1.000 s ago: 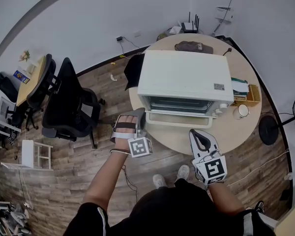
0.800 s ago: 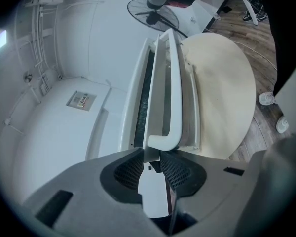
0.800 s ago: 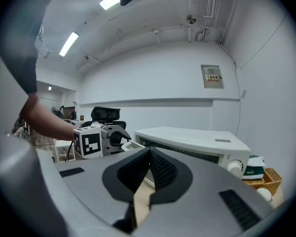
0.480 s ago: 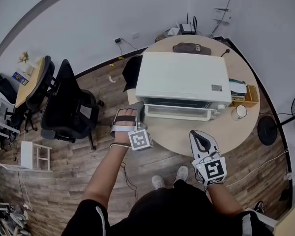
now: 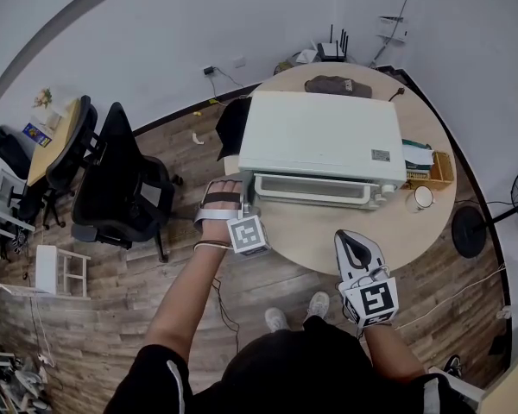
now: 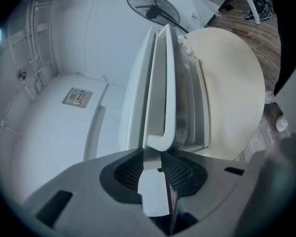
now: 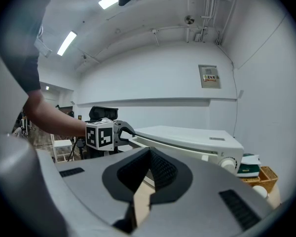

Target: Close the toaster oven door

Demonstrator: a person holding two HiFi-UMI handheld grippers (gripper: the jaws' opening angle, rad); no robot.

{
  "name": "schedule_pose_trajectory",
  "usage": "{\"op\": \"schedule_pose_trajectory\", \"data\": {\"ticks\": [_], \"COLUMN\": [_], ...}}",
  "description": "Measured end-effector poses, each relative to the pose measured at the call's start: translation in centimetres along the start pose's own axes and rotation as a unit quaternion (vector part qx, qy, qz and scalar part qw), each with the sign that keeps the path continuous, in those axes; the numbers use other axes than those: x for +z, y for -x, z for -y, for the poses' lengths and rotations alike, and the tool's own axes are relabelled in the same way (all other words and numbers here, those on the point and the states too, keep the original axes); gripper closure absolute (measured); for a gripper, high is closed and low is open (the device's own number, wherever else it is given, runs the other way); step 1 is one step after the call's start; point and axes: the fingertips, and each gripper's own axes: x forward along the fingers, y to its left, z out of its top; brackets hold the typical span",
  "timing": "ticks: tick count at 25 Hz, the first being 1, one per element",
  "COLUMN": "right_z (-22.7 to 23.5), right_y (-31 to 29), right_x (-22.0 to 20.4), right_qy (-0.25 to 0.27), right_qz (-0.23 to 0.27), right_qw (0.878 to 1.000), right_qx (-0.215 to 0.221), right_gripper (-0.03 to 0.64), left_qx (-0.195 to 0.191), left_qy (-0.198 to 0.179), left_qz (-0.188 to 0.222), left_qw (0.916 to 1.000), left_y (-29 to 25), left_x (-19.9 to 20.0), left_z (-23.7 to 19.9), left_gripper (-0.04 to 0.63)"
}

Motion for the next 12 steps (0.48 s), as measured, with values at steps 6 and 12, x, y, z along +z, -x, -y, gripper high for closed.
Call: {"op": "schedule_pose_trajectory", "data": {"ticks": [6, 12], "right_z": [0.3, 0.3], "right_y": [0.3, 0.5], "right_x": [-0.1, -0.1], "right_qy": [-0.003, 0.002], "right_qz": [0.001, 0.003], "right_qw": [1.000, 1.000], "right_qx": [-0.006, -0.005], "right_gripper": [0.620, 0.620], "left_qx": [0.025, 0.048], "left_qy": [0.008, 0.087], "left_qz": [0.004, 0.027], "left_qw": [0.9997, 0.9947], "left_y": [0.4, 3.2], "left_x": [-0.1, -0.5], "left_z": [-0.3, -1.1], "left_gripper": [0.457, 0.456]}}
